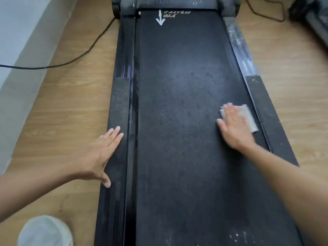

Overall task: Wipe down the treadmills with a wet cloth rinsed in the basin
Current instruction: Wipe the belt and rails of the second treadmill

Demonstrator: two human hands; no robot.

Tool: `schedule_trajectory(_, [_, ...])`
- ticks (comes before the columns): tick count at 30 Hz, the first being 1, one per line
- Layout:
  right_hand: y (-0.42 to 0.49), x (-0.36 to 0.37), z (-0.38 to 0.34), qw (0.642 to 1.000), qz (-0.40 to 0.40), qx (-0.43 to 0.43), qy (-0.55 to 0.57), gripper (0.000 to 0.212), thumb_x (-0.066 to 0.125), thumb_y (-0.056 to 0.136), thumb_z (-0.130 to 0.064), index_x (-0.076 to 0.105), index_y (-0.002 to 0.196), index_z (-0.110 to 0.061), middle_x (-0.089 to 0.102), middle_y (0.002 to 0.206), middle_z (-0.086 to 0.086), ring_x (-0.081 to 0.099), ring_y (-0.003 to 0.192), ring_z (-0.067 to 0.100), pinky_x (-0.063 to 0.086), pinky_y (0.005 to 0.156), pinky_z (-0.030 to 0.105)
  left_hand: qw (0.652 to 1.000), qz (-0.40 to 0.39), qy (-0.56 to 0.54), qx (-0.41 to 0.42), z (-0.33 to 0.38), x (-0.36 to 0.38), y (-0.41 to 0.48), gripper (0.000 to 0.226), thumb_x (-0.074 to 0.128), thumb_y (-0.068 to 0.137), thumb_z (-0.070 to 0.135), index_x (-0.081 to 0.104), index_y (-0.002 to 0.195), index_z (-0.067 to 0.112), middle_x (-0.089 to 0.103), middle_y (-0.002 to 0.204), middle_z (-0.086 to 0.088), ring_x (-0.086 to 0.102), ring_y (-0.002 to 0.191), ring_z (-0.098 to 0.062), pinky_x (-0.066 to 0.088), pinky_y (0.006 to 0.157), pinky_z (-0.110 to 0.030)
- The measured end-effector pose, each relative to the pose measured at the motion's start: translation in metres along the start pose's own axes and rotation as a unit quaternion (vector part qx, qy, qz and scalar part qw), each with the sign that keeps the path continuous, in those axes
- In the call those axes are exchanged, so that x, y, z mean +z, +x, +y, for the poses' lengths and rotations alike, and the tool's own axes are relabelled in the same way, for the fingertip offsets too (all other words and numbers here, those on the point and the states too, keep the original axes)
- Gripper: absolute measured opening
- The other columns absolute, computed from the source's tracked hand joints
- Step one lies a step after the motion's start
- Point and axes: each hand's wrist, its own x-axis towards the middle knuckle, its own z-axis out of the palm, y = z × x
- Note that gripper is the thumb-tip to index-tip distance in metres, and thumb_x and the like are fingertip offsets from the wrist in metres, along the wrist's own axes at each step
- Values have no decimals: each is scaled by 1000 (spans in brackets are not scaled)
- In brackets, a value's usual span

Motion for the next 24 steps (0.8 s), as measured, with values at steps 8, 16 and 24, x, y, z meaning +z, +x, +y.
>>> schedule_trajectory(8, [-3, 15, -84, 987, 64, 127, 81, 113, 15, 89, -87, 5, 168, -8, -1, 177, 10, -6, 164, 22, -3, 132, 47, 1000, 0, 14, 4, -7, 8, 6, 170, 83, 49, 80, -37, 148, 14, -48, 157, -6, -39, 150, -24, -10, 126, -30])
schedule_trajectory(16, [-98, 64, -250, 966, -17, -253, 42, 70, 20, 111, -55, 15, 169, -15, 5, 177, 2, -3, 163, 15, 4, 132, 46, 994, -25, 106, -14, 14, -14, -4, 164, 76, 57, 85, -38, 146, 6, -43, 159, -17, -33, 151, -28, -4, 128, -35])
schedule_trajectory(24, [-39, 16, 9, 998, 24, -47, 22, 82, 19, 102, -70, 26, 166, -21, 19, 176, 1, 13, 163, 20, 9, 132, 46, 987, -52, 152, -10, 22, -21, -4, 161, 73, 63, 84, -37, 146, 0, -40, 157, -24, -27, 154, -33, 0, 129, -37])
